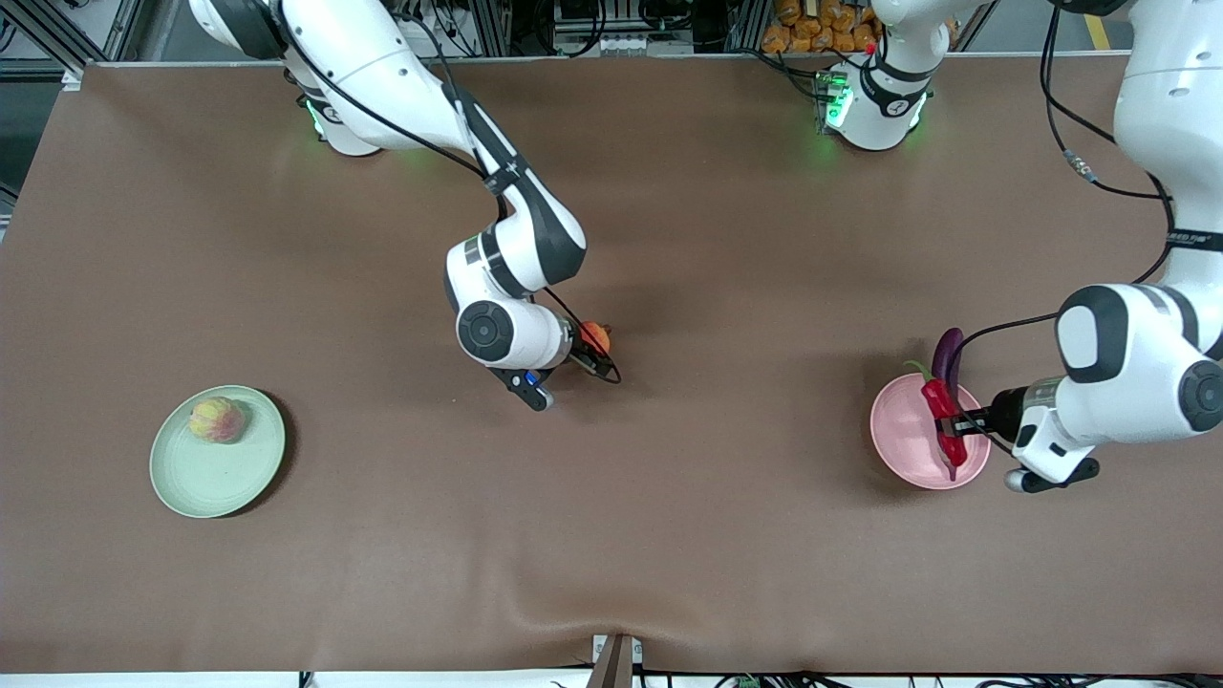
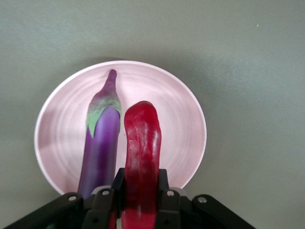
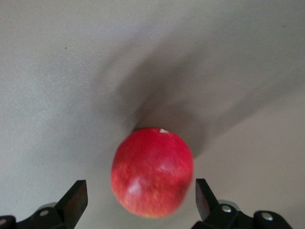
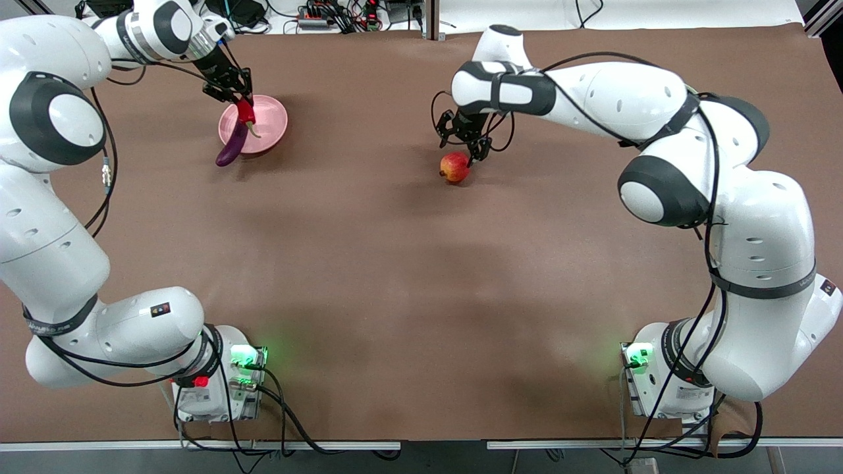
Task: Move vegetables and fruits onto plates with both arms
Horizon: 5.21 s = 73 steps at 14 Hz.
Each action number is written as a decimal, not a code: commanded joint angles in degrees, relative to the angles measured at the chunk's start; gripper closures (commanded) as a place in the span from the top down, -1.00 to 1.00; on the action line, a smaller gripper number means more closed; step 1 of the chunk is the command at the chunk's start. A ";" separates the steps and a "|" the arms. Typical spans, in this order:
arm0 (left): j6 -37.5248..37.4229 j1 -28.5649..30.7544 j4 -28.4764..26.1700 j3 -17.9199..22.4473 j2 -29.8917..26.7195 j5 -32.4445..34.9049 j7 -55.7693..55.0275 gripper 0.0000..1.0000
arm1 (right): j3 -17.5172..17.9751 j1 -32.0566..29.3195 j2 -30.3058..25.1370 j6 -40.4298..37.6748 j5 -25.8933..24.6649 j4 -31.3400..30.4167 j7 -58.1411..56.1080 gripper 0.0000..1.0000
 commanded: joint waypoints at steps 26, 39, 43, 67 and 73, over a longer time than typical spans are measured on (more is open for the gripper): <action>-28.05 -2.40 13.26 -5.81 -25.74 9.66 0.19 1.00 | -1.41 -40.73 -0.42 -23.64 -25.87 12.88 -69.85 -1.00; -36.15 -21.29 2.29 15.36 -40.59 0.96 -1.22 1.00 | -0.97 -42.75 1.88 -16.66 -25.44 12.53 -74.25 1.00; -35.71 -25.34 -2.90 17.92 -44.63 0.86 -4.81 1.00 | -0.70 -41.96 0.65 -31.69 -25.53 19.55 -71.88 1.00; -36.41 -24.90 -0.71 16.96 -45.00 0.77 -4.99 1.00 | -1.41 -40.99 -41.91 -46.56 -33.23 3.62 -68.01 1.00; -36.24 -23.85 -0.80 17.31 -45.52 0.68 -5.00 1.00 | -1.32 -39.85 -44.71 -45.80 -30.98 5.15 -69.25 1.00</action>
